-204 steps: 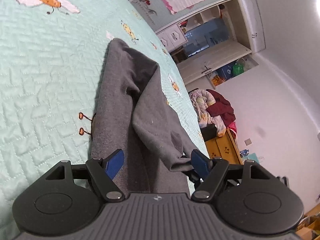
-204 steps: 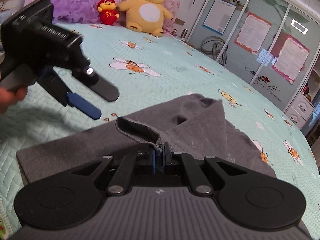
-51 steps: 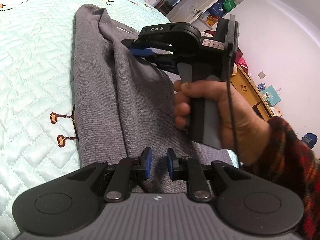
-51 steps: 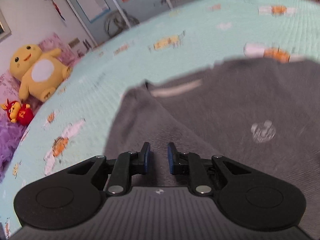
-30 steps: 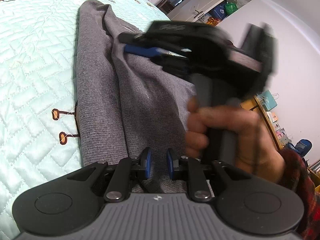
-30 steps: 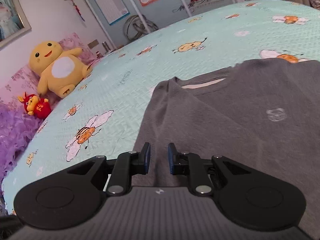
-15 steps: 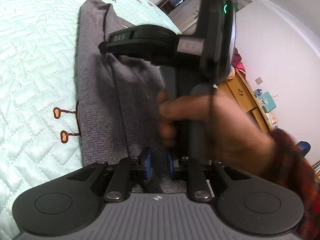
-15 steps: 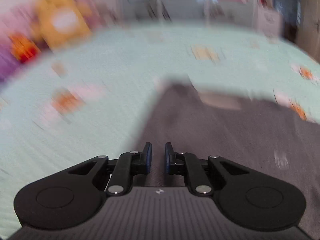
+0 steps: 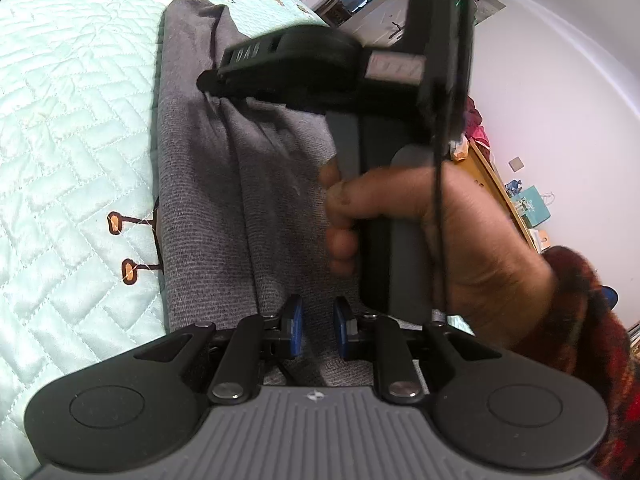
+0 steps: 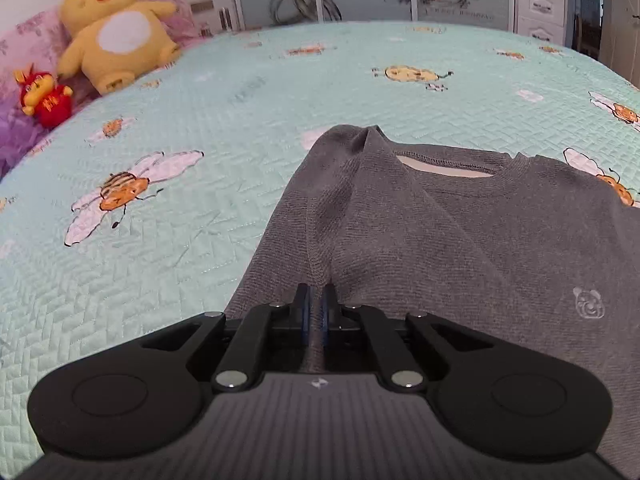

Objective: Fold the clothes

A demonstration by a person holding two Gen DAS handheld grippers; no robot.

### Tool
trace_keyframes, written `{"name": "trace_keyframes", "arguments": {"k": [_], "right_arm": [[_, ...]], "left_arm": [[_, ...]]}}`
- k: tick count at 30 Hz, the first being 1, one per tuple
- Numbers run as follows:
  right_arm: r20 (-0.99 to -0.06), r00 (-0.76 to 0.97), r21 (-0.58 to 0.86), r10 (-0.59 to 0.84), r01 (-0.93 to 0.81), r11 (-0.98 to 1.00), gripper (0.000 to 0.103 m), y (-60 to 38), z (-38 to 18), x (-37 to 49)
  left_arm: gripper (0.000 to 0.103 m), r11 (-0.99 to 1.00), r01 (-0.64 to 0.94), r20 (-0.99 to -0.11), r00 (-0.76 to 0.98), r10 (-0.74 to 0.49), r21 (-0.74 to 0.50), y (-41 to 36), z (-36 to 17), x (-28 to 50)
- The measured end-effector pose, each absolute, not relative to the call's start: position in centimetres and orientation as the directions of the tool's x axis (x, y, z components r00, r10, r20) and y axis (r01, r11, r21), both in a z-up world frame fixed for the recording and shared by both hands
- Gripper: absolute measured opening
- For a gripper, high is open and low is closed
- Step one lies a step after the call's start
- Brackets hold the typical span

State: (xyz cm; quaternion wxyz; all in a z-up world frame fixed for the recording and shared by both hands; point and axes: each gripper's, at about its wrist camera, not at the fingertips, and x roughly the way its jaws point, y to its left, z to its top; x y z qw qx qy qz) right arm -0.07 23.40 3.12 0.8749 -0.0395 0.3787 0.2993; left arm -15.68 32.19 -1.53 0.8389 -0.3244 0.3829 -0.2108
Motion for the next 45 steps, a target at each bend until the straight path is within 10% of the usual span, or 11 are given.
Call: {"name": "trace_keyframes", "arguments": {"k": [16, 23, 26, 33, 36, 45], "right_arm": [[-0.645, 0.603, 0.136, 0.468, -0.513, 0.848, 0.013, 25.8, 3.4, 6.0], [-0.531, 0.805, -0.418, 0.264, -0.520, 0.745, 0.017, 30.8, 3.0, 4.2], [-0.482, 0.851, -0.565, 0.206, -0.482, 0.669, 0.037, 32.1, 2.1, 4.5], [-0.557, 0.808, -0.451, 0.191, -0.487, 0.748, 0.036, 31.5, 3.0, 8.1], [-0.594, 0.783, -0.373, 0.187, -0.474, 0.798, 0.007, 30.7, 3.2, 9.9], [-0.616, 0.750, -0.278, 0.241, -0.493, 0.824, 0.007, 29.3, 2.4, 9.5]], "left_arm": [[0.020, 0.691, 0.107, -0.497, 0.618, -0.609, -0.715, 32.2, -1.9, -15.9], [0.020, 0.699, 0.119, -0.495, 0.623, -0.606, -0.706, 32.1, -1.9, -16.3], [0.020, 0.698, 0.121, -0.493, 0.623, -0.607, -0.706, 32.1, -2.1, -16.4], [0.020, 0.692, 0.123, -0.488, 0.622, -0.612, -0.711, 32.2, -2.2, -16.5], [0.020, 0.692, 0.125, -0.487, 0.622, -0.613, -0.711, 32.3, -2.3, -16.0], [0.020, 0.684, 0.125, -0.483, 0.619, -0.620, -0.718, 32.4, -2.3, -15.9]]}}
